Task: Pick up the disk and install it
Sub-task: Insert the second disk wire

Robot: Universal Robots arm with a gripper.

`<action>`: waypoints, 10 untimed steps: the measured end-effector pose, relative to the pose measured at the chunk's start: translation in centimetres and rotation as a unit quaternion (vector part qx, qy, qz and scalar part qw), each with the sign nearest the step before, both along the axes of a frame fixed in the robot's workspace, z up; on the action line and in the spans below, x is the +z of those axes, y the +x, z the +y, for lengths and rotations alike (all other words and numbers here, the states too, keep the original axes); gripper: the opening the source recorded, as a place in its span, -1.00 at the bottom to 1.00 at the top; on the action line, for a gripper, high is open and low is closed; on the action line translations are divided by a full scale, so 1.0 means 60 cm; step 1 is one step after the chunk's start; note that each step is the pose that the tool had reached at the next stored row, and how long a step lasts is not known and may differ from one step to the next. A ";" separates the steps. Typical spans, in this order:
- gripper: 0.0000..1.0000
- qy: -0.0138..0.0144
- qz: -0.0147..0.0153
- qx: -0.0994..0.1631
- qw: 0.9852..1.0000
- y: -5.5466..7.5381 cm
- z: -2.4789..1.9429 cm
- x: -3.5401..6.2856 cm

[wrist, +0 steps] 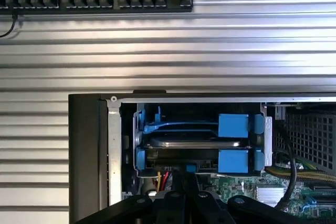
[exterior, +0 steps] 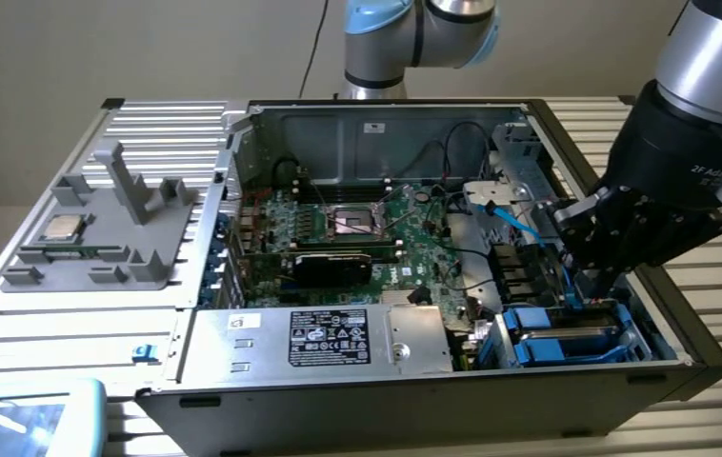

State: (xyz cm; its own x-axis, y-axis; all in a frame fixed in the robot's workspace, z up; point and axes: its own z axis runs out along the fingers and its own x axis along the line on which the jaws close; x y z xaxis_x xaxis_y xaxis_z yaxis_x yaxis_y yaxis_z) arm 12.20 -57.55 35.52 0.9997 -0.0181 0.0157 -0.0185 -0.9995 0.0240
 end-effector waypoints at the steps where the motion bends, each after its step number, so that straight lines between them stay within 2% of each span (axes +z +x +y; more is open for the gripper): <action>1: -0.79 0.000 0.000 0.001 1.000 0.000 -0.0004 -0.003; 5: -0.79 0.002 -0.001 0.007 1.000 -0.003 -0.0046 -0.012; 10: -0.79 0.006 -0.002 0.012 1.000 -0.004 -0.0083 -0.023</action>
State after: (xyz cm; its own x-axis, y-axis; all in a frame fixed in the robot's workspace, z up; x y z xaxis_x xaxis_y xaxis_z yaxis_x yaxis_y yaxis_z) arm 11.97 -58.04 34.13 0.9998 0.0055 0.0204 0.0052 -0.9999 0.0120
